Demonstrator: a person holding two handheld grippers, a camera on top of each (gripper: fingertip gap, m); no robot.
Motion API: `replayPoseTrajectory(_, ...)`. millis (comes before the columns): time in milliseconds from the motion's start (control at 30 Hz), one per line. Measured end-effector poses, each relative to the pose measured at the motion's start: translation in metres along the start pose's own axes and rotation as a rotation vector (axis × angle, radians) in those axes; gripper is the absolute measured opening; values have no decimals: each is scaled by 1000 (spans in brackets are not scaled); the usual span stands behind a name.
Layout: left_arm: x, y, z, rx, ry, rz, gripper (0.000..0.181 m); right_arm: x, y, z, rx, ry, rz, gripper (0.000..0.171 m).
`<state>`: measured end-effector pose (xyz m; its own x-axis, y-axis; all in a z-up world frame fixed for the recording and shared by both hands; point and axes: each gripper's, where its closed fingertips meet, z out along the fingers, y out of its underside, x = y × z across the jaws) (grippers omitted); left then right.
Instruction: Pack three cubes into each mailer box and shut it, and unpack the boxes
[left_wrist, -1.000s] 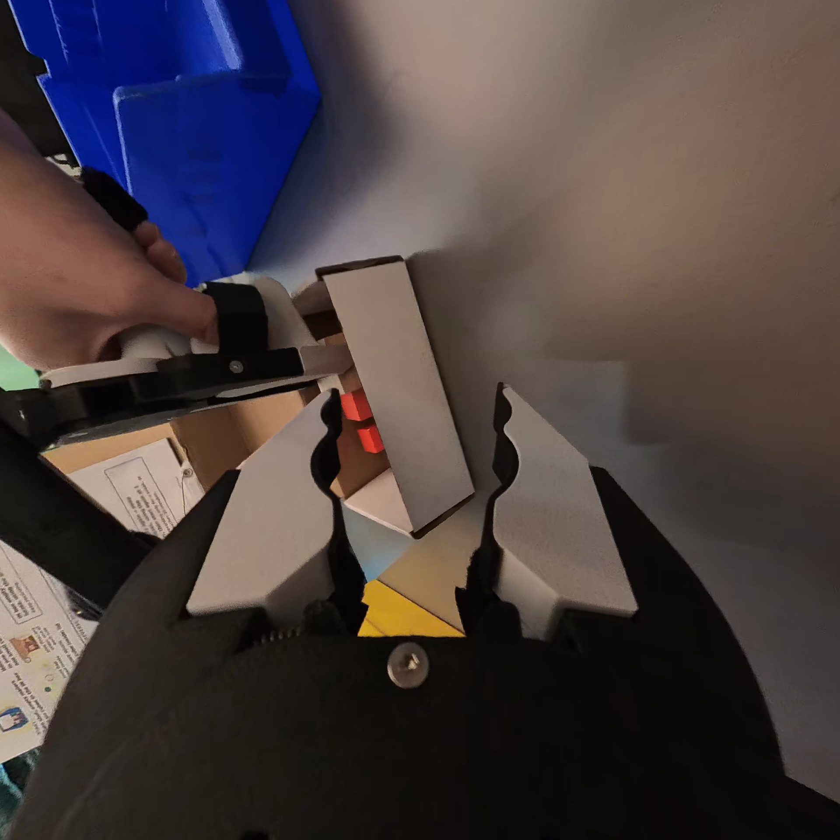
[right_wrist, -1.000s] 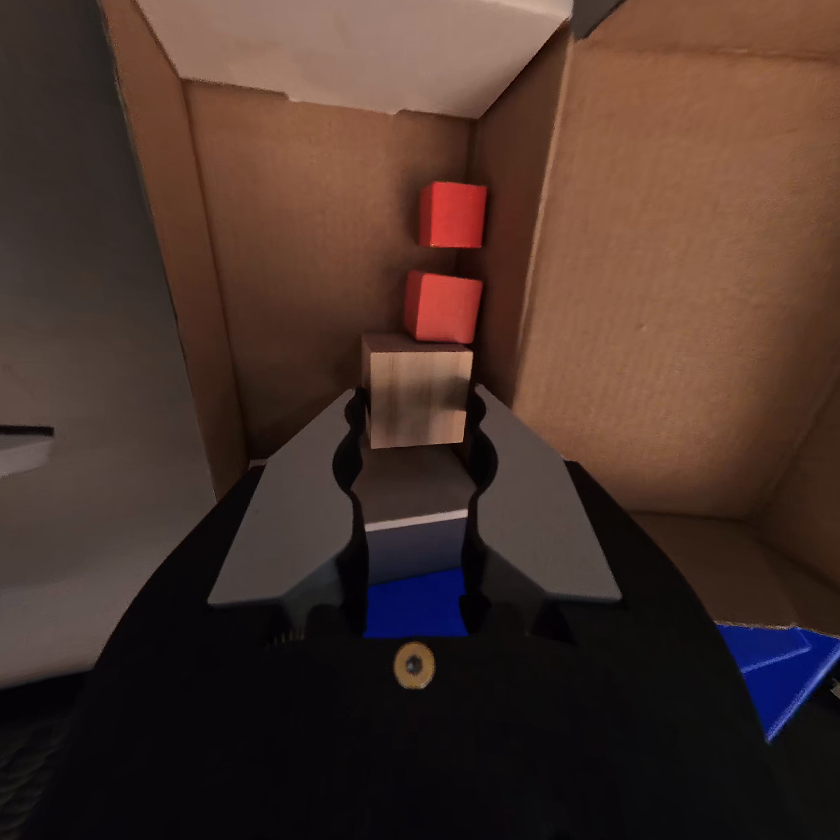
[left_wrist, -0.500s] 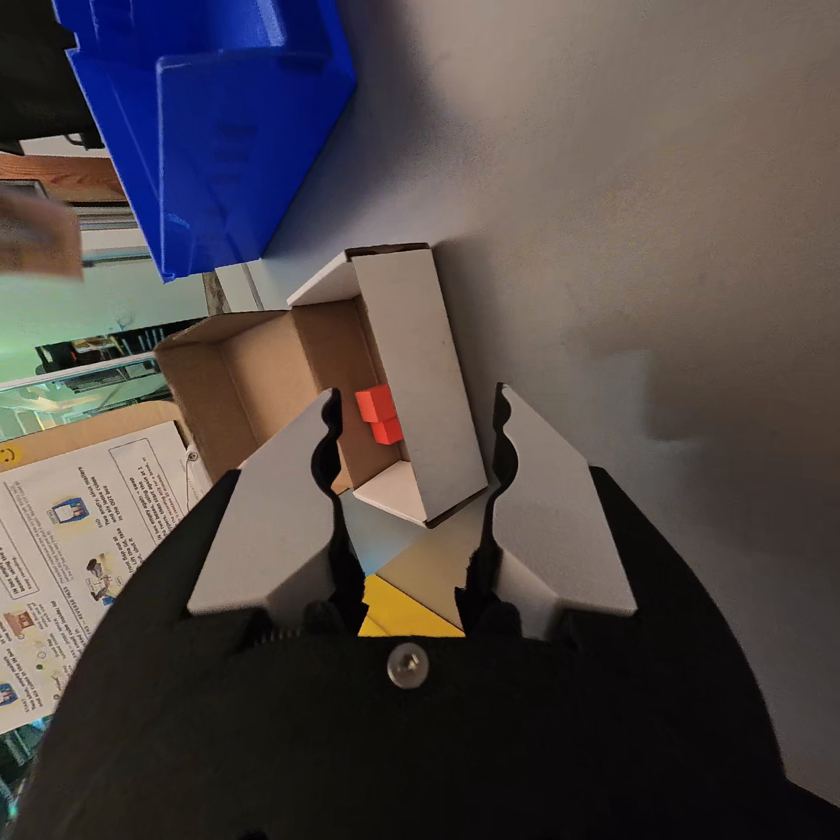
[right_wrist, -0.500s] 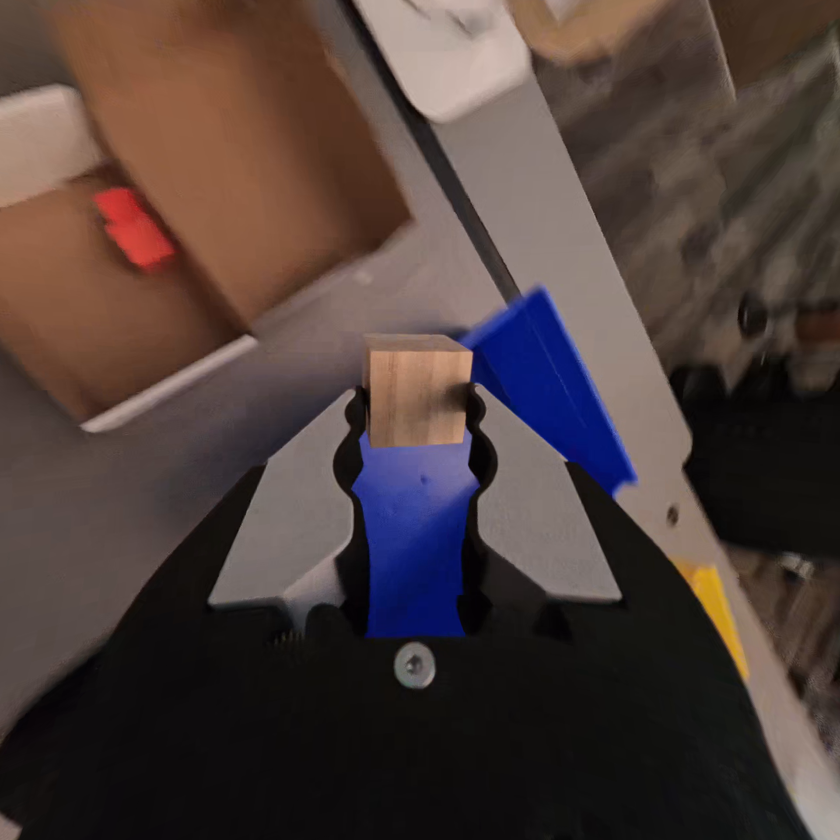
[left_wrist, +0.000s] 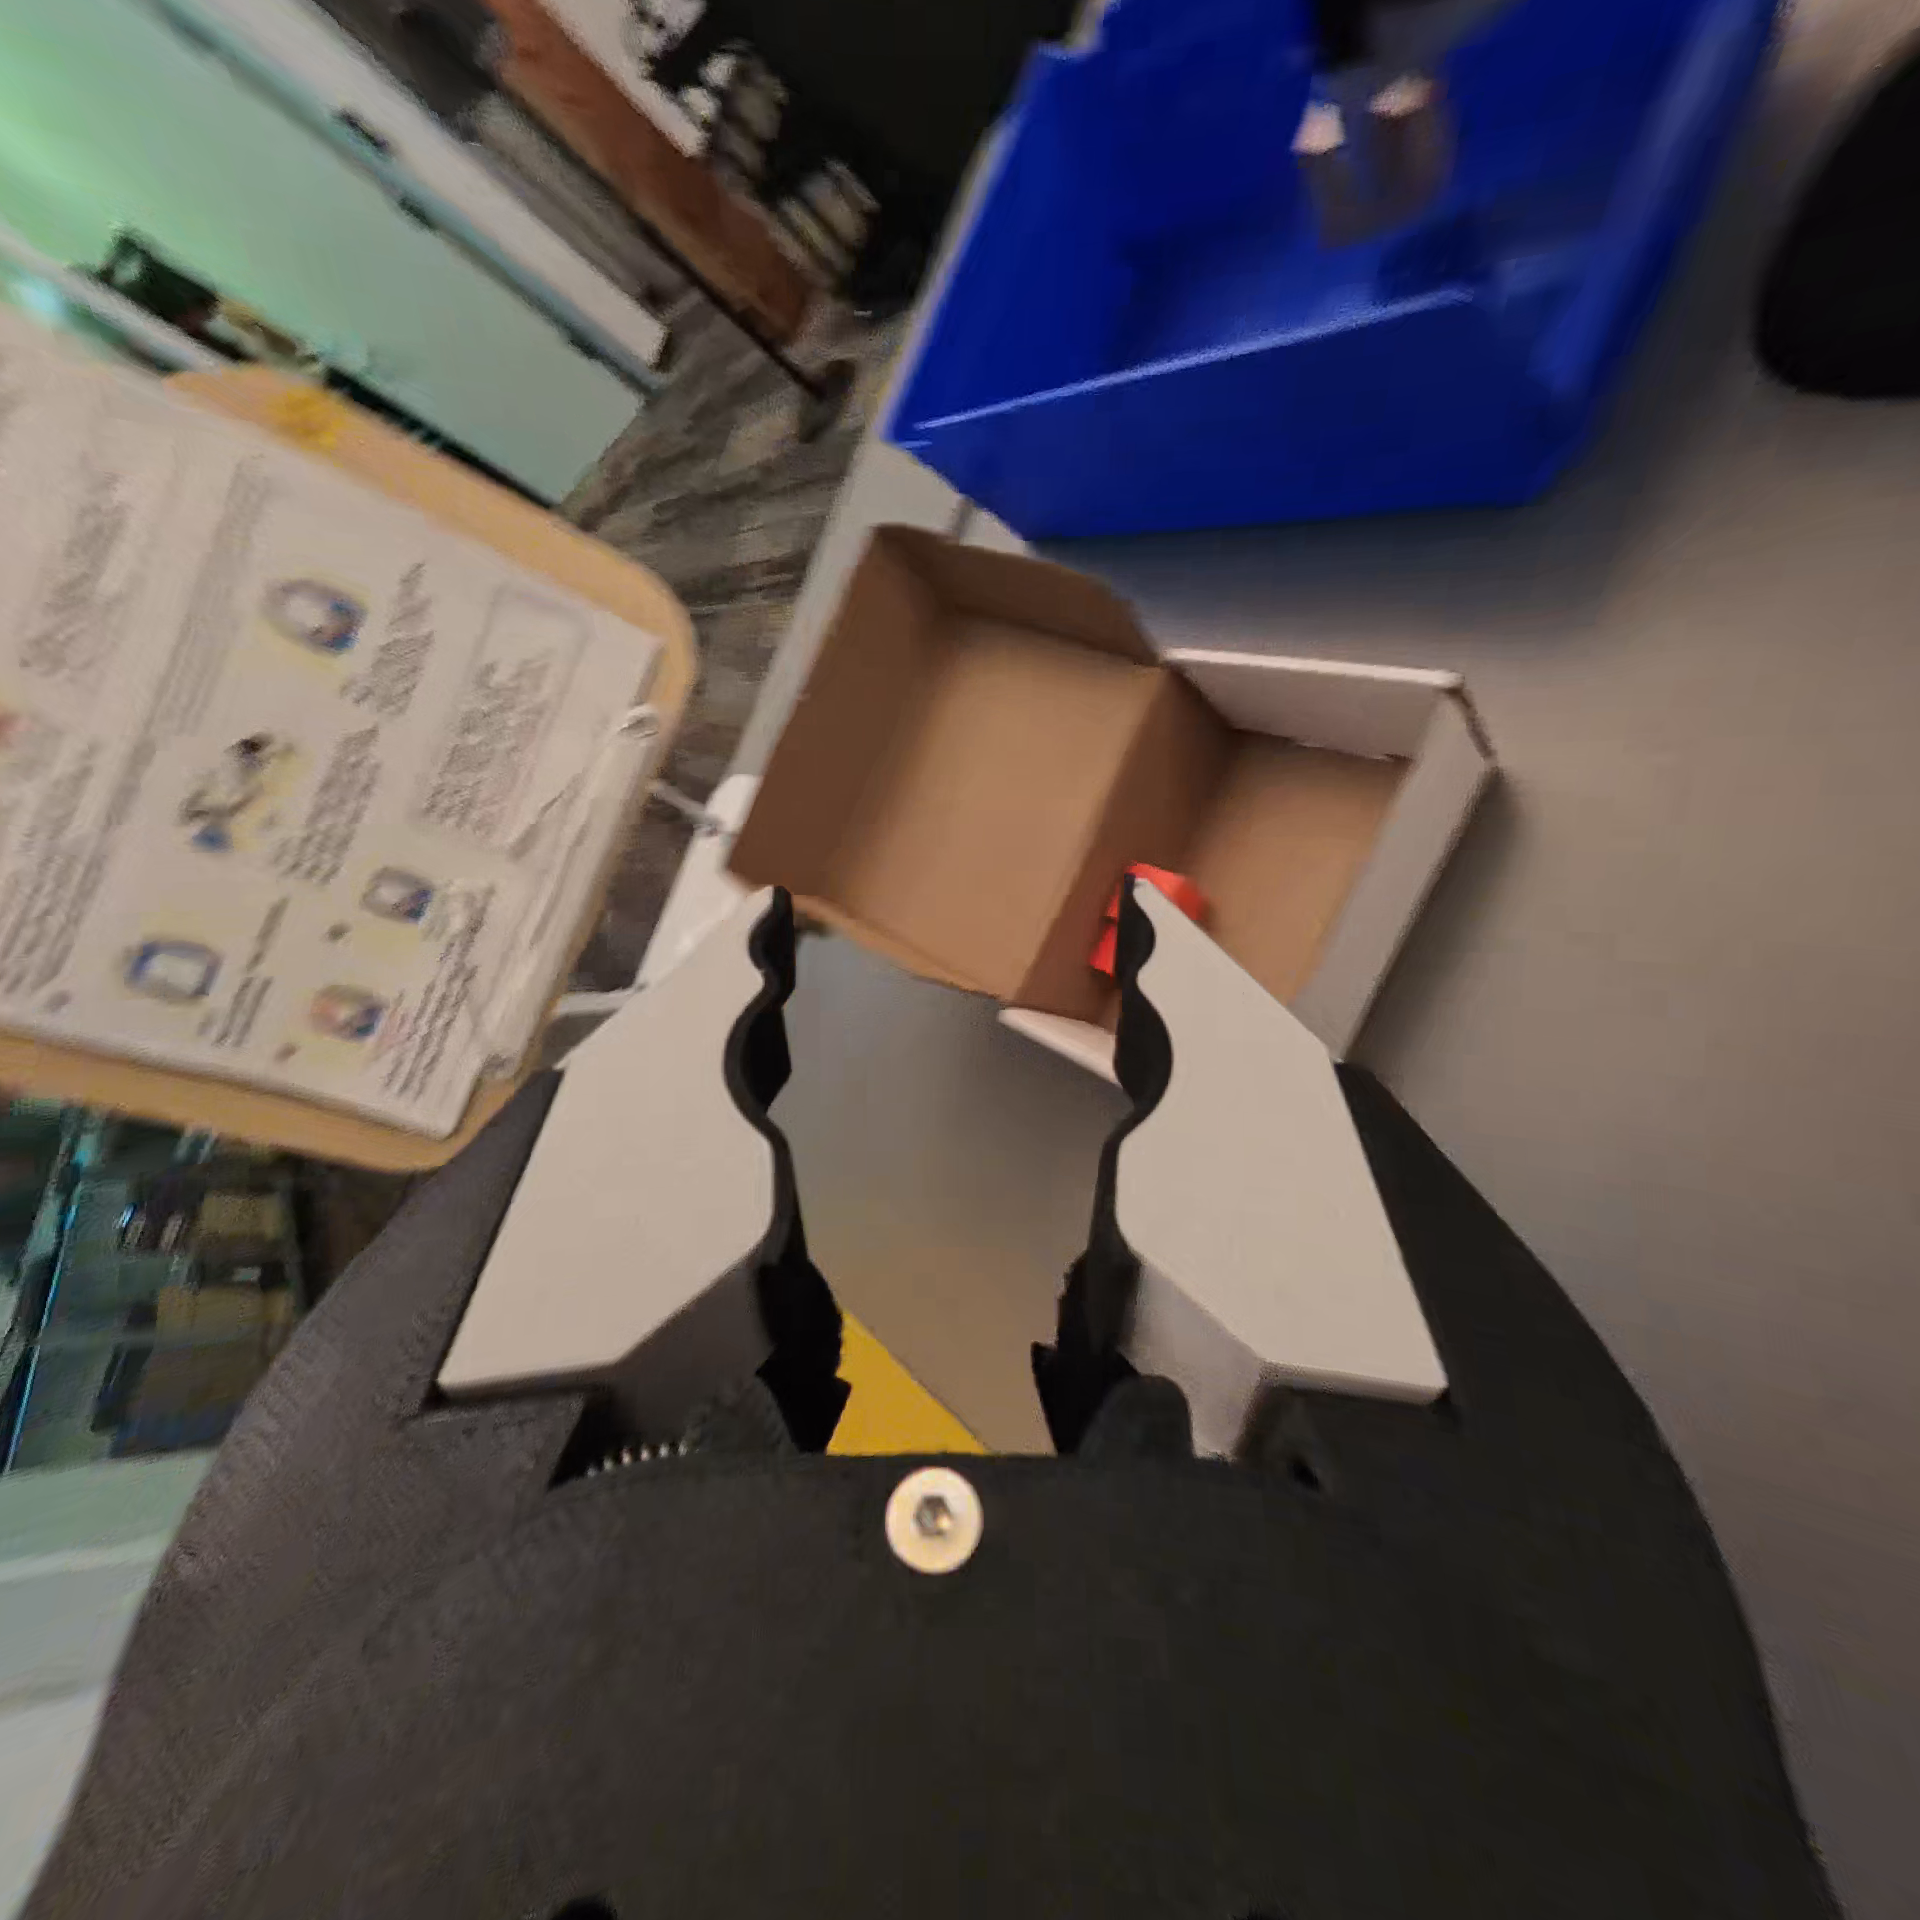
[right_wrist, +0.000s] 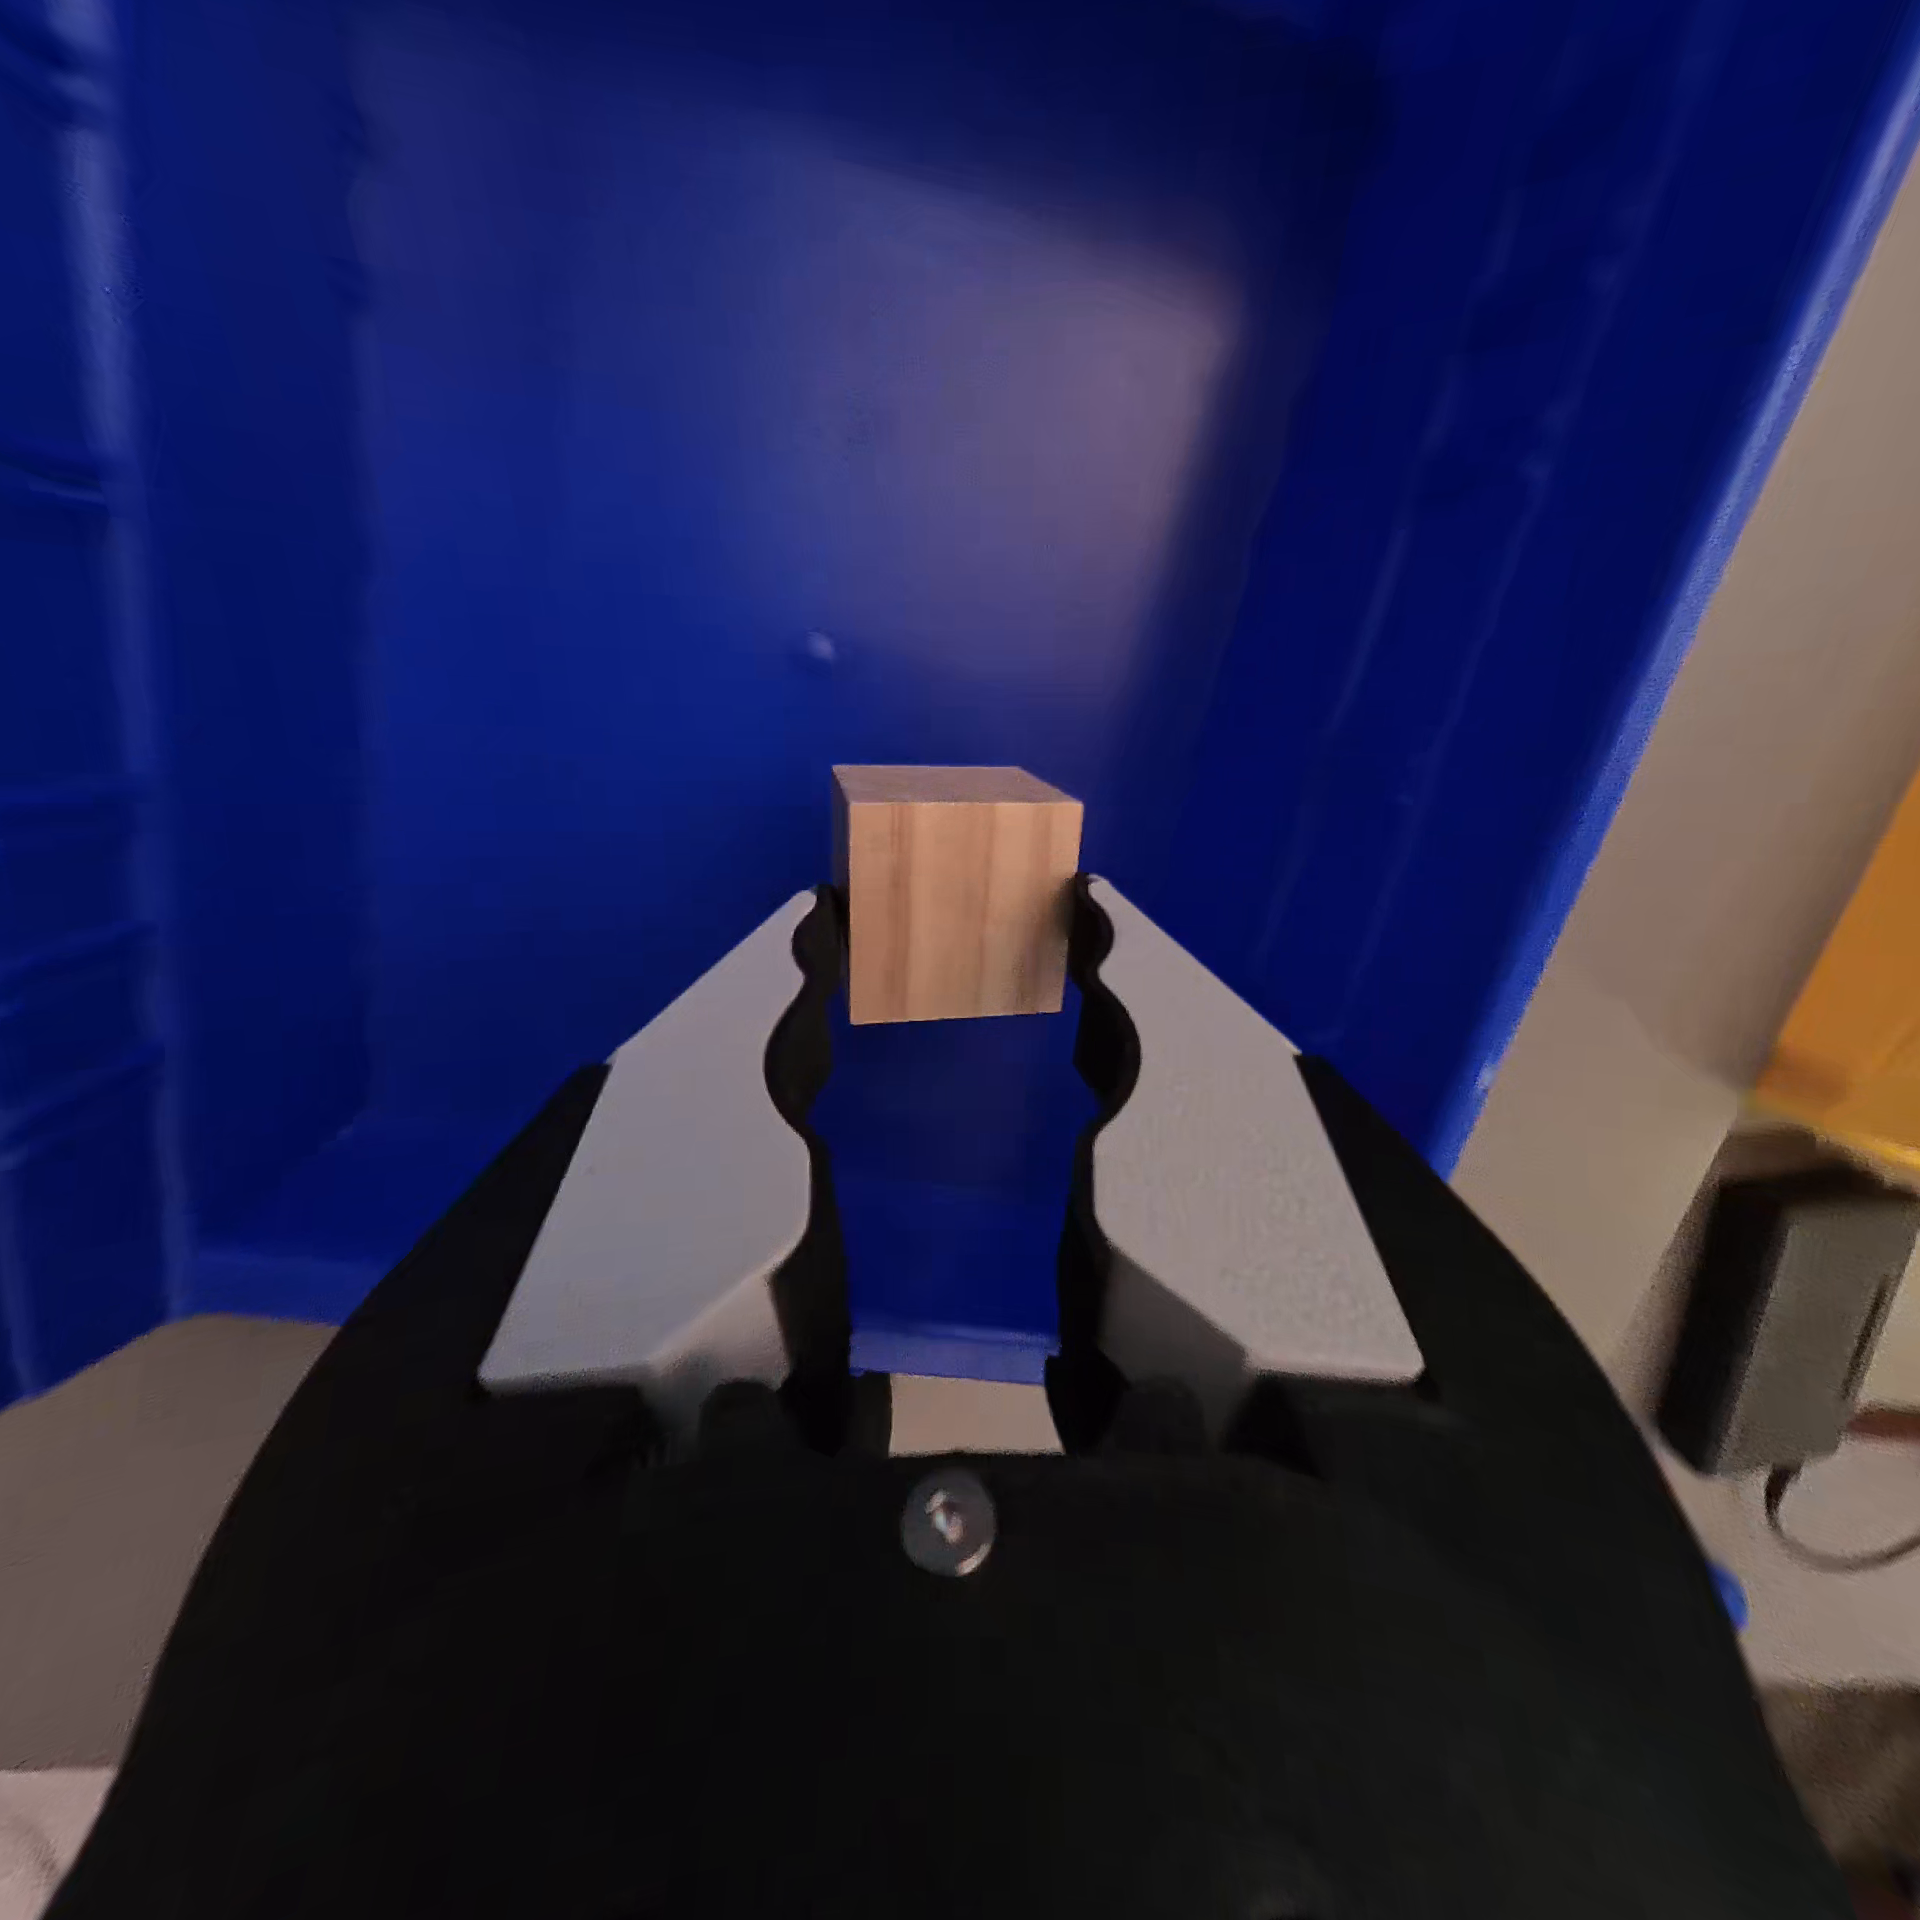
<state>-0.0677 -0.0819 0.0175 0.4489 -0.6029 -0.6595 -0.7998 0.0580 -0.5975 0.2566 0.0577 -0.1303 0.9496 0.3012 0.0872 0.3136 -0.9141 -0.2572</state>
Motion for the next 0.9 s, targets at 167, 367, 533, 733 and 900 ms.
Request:
replayPoseTrajectory(167,-49,7,-37,42,-64,-192,59,15,17,14,-93,79,132,45)
replayPoseTrajectory(367,-82,17,-76,67,-126,-280,56,20,36,7,-129,130,162,44)
replayPoseTrajectory(533,-92,20,-95,90,-140,-311,56,18,40,13,-116,100,164,45)
replayPoseTrajectory(733,-114,30,-118,124,-189,-383,57,14,32,-14,-45,181,124,60)
replayPoseTrajectory(900,-136,41,-133,158,-244,-455,58,-100,-48,-110,495,243,-357,53)
